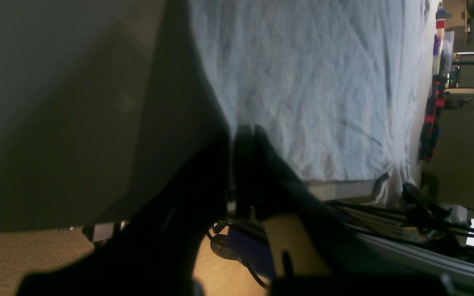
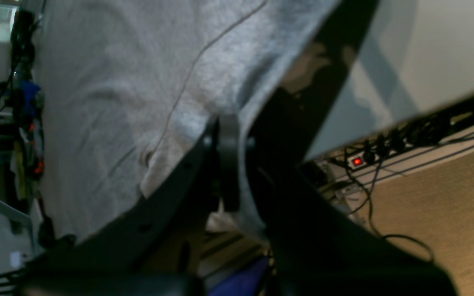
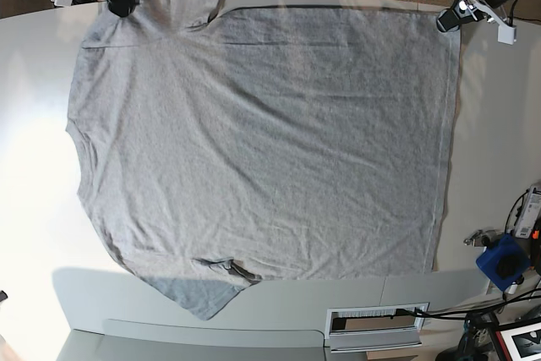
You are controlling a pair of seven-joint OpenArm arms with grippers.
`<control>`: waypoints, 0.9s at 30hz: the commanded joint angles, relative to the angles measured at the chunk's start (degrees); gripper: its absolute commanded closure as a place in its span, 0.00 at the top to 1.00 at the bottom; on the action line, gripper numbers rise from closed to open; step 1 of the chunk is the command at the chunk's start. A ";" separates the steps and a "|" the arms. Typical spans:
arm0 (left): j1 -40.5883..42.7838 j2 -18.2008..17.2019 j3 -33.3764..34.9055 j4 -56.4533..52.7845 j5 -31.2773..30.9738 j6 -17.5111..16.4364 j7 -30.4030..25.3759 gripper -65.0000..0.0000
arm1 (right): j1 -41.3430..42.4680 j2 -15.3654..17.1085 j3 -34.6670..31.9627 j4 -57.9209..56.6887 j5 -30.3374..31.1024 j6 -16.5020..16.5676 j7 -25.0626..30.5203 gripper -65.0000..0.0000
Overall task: Fold the T-shirt properly
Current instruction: 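Lift both shoulder corners and pull the shirt toward the robot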
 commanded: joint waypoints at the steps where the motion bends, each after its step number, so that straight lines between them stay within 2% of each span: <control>1: 0.61 -1.14 -1.20 0.57 -0.90 -0.52 0.31 0.00 | -1.33 0.35 0.59 0.70 1.60 0.83 0.35 0.00; 8: 3.52 -1.14 -4.59 0.57 -2.40 -0.52 1.62 0.00 | -3.80 0.35 0.59 0.70 4.28 1.13 -1.60 0.00; 16: 5.42 -1.11 -4.90 1.01 -2.62 -0.52 1.60 0.00 | -4.87 1.18 0.59 0.70 6.05 1.13 -2.86 0.00; 27: 7.63 -1.01 -5.51 7.41 -2.58 -0.52 2.91 0.00 | -7.74 2.05 0.85 3.72 10.95 1.13 -4.68 0.00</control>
